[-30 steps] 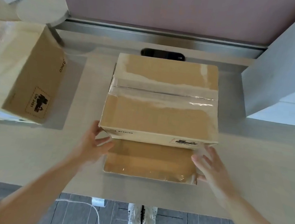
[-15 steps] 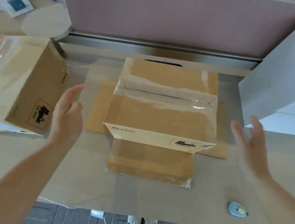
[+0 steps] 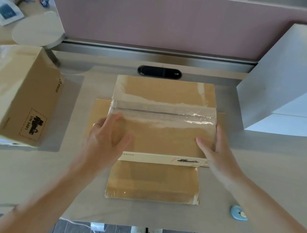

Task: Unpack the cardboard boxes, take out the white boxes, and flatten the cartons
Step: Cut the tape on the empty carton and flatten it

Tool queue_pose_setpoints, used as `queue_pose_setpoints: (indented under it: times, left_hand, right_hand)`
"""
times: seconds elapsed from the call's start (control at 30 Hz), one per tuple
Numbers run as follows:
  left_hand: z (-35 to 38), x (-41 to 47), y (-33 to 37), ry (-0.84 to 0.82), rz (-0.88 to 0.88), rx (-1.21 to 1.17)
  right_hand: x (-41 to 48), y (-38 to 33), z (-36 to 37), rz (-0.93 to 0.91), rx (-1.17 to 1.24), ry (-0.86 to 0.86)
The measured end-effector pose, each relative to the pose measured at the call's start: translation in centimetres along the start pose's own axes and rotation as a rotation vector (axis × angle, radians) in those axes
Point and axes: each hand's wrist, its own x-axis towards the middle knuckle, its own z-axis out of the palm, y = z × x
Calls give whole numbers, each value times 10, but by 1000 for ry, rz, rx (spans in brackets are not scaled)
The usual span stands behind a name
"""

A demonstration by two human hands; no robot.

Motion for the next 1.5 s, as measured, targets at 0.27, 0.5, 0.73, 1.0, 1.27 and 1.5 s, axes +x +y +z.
queue_pose_setpoints:
  times: [0.27,0.5,0.73,1.0,1.27,1.5]
  left_hand:
    - [52,35,105,-139,442,348]
    - [90,39,112,-166,442,525]
    - [91,35,114,-143,438,539]
    - [92,35,114,-129,435,507]
    - [92,36,114,-120,432,488]
    - [93,35,114,-122,429,486]
  right_hand:
    - [-22,24,-29,11,-84,231]
    - [-88,145,-86,204,-440,355]
    - [-107,184,-93,440,-448,251]
    - [-105,192,-102,209,-742,251]
    - [-83,186,-112,122,-730,29]
    - [-75,183,-102,114,-547,-4]
